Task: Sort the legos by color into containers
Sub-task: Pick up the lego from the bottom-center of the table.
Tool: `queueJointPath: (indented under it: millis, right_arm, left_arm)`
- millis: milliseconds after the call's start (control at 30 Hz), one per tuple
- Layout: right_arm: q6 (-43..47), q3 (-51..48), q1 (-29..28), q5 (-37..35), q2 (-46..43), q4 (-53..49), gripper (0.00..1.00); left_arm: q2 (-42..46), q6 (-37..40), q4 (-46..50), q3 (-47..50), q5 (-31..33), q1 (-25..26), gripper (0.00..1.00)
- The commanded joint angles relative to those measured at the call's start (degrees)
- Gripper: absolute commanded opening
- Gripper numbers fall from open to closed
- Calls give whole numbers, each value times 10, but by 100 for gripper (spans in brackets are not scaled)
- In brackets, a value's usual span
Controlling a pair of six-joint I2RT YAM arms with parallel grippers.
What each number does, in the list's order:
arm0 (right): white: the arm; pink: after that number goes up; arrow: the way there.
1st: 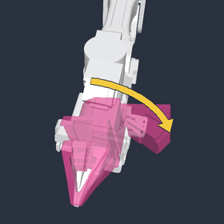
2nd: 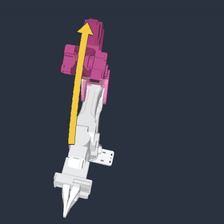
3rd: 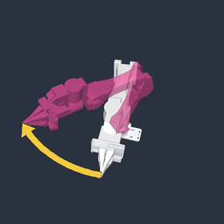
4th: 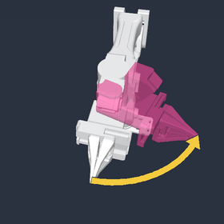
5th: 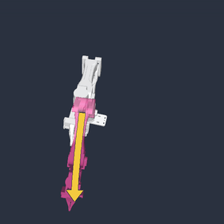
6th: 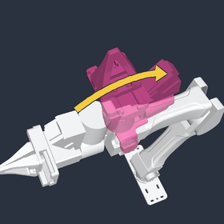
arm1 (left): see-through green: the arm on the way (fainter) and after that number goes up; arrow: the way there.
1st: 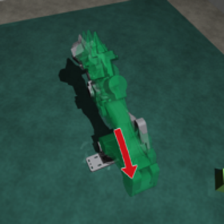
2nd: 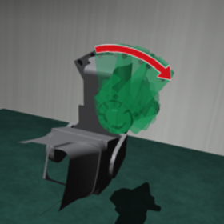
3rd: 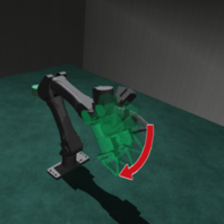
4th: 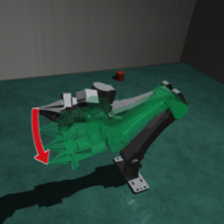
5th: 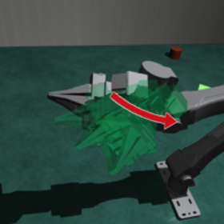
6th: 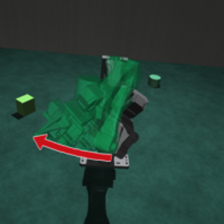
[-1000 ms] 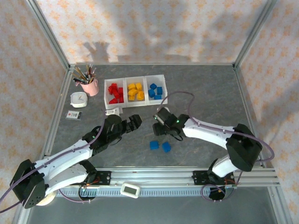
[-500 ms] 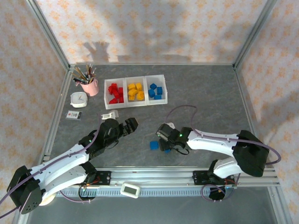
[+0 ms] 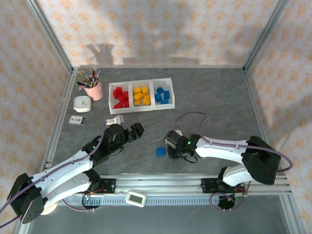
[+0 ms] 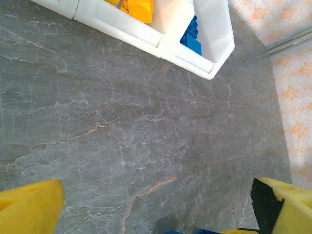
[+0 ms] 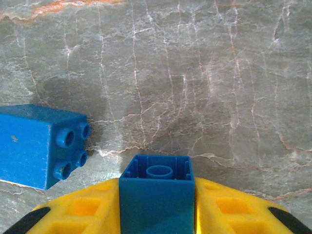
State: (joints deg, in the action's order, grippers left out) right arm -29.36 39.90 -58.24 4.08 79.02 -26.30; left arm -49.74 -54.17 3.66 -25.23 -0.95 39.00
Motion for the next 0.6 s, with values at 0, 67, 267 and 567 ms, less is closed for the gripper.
queueJointPath:
  millis: [0, 67, 267, 567]
  right_arm:
    - [-1, 12, -4, -16, -8, -1, 36]
    - [1, 25, -3, -27, -19, -4, 36]
    - [31, 98, 9, -80, -13, -36, 36]
    - [113, 256, 113, -118, 72, 7, 36]
  left_arm:
    - [9, 0, 13, -4, 17, 3, 99]
    - [6, 8, 18, -12, 22, 3, 99]
    - [-1, 22, 4, -30, 36, 1, 99]
    - [-29, 63, 10, -81, 30, -40, 99]
